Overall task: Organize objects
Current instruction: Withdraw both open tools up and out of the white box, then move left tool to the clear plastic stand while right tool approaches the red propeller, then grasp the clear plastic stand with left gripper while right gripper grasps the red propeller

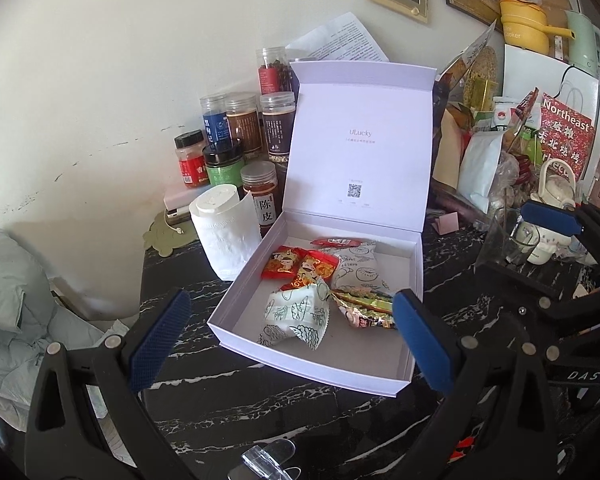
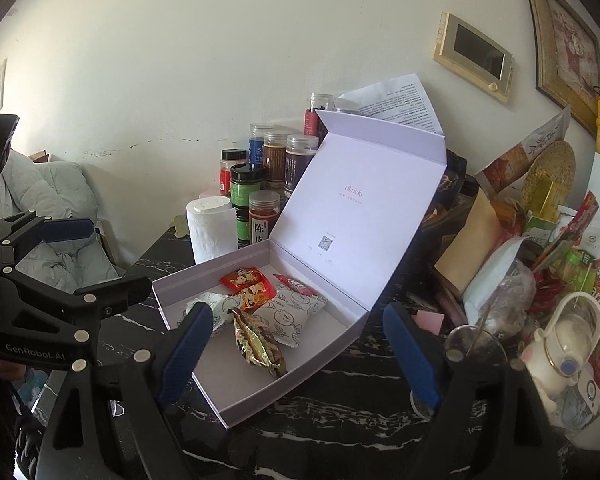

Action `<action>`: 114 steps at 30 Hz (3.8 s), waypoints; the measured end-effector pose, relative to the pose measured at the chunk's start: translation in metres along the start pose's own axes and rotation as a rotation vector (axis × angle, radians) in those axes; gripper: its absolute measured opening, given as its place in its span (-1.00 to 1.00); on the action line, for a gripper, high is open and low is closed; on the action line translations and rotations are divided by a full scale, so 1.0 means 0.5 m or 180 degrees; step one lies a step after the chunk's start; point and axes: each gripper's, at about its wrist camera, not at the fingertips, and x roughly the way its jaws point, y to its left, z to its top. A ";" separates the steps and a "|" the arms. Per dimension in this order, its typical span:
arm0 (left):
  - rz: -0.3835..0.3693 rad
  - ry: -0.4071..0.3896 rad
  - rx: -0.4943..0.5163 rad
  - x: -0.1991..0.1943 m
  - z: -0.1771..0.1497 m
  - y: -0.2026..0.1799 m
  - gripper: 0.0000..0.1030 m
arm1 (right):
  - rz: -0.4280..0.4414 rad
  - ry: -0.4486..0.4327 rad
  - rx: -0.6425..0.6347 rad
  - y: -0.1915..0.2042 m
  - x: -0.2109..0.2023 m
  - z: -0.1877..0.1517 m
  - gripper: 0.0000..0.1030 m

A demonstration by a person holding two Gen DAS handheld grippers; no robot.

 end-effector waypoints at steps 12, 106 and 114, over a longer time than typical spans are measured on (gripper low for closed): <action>-0.0121 -0.0136 -0.0004 -0.097 -0.018 -0.015 0.97 | -0.0075 -0.0082 -0.0024 0.028 -0.118 -0.008 0.71; 0.0009 0.1109 -0.0572 0.088 -0.376 0.044 0.97 | -0.0001 0.0988 0.0701 0.107 0.057 -0.378 0.79; 0.0021 0.1115 -0.0486 0.116 -0.358 0.042 0.98 | 0.0032 0.1047 0.0755 0.105 0.082 -0.367 0.98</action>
